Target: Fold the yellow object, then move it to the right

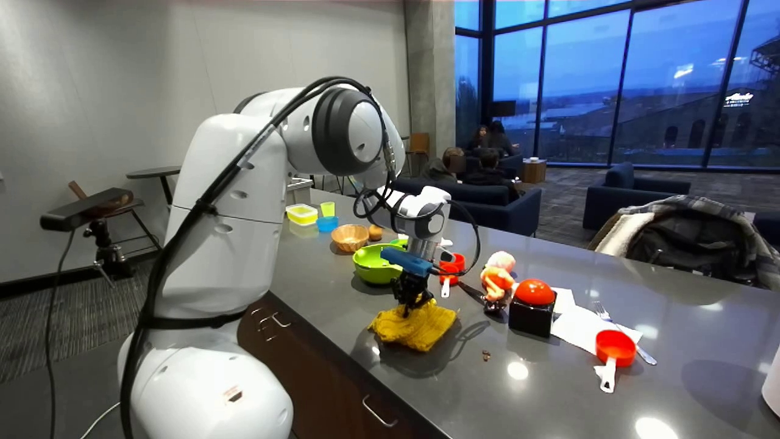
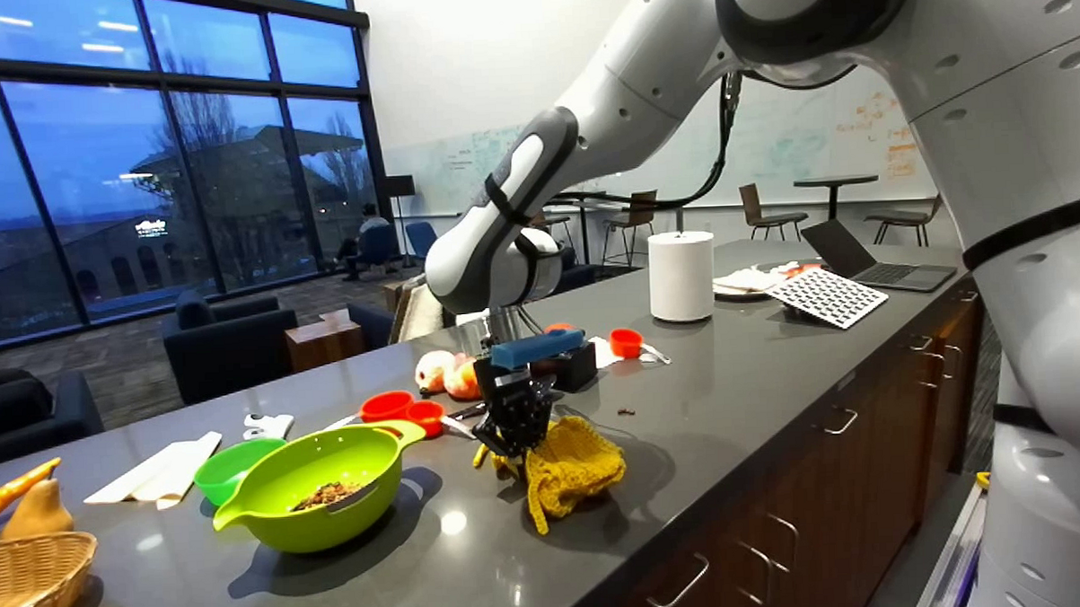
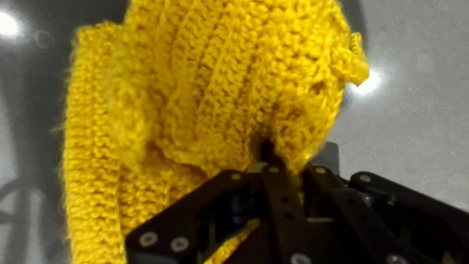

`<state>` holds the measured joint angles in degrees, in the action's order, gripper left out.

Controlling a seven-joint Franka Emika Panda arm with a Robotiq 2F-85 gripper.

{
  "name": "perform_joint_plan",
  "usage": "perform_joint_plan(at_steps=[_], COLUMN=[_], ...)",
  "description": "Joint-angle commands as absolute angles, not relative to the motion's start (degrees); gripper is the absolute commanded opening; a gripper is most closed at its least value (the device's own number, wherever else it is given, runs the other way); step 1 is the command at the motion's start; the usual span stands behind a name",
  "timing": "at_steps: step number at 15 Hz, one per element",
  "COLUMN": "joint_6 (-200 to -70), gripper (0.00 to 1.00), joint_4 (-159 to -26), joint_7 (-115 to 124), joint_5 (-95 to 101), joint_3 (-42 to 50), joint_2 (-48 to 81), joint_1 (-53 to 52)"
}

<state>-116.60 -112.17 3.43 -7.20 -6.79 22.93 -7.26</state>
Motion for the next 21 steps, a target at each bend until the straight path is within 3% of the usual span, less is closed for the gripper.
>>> perform_joint_plan(at_steps=[1,4,5,21], joint_6=[-116.40,-116.38,-116.37,-117.42], gripper=[0.10,0.10,0.03,0.03], joint_4=[-111.98,-111.91,-111.90,-118.91], joint_7=[3.42,3.42,3.42,-1.61], joint_5=[-7.23,-7.23,-7.23,-7.20], joint_3=[-6.70,-6.71,-6.71,-0.98], joint_2=[22.98,23.03,23.03,17.67], joint_1=[-7.35,-7.37,-7.37,0.65])
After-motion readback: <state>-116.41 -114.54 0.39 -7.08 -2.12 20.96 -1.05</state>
